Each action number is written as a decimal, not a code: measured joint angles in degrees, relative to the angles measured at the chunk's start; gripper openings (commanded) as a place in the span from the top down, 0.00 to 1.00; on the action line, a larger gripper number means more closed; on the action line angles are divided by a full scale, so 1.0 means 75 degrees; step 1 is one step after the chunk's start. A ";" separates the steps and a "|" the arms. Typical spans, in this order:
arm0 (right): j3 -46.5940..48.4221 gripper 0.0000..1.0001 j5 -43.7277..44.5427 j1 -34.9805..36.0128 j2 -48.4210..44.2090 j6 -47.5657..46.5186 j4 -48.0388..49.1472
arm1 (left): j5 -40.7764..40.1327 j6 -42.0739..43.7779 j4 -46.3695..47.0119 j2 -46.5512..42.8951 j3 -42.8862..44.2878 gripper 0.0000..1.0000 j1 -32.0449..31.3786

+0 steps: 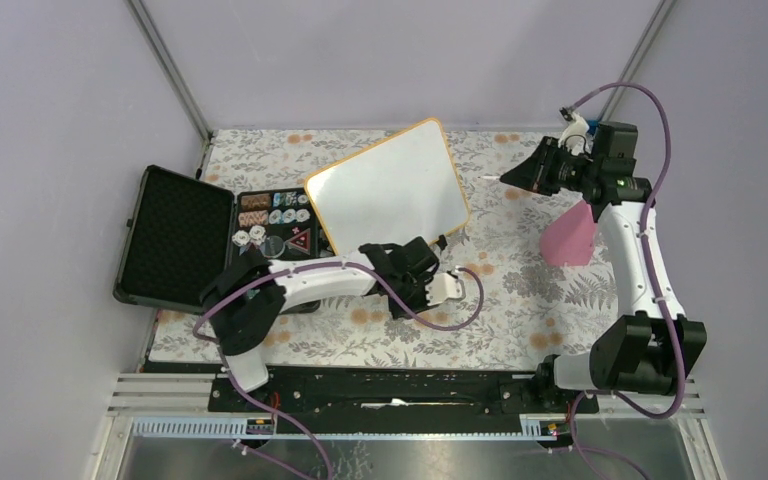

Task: Write a sentence on the whiteboard
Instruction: Place the pen cap at the center of the board.

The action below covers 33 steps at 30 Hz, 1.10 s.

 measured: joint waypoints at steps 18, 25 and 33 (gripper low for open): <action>-0.1043 1.00 0.0082 -0.0265 -0.0606 0.0525 0.1090 | -0.0901 -0.0131 0.0562 0.1606 0.1125 0.69 -0.0131; -0.1049 1.00 0.0079 -0.0265 -0.0606 0.0522 0.1207 | -0.1000 -0.0117 0.0621 0.1676 0.1221 0.55 -0.0122; -0.1072 1.00 -0.0073 -0.0265 -0.0606 0.0519 0.1236 | -0.0976 -0.0146 0.0356 0.1684 0.1329 0.39 -0.0119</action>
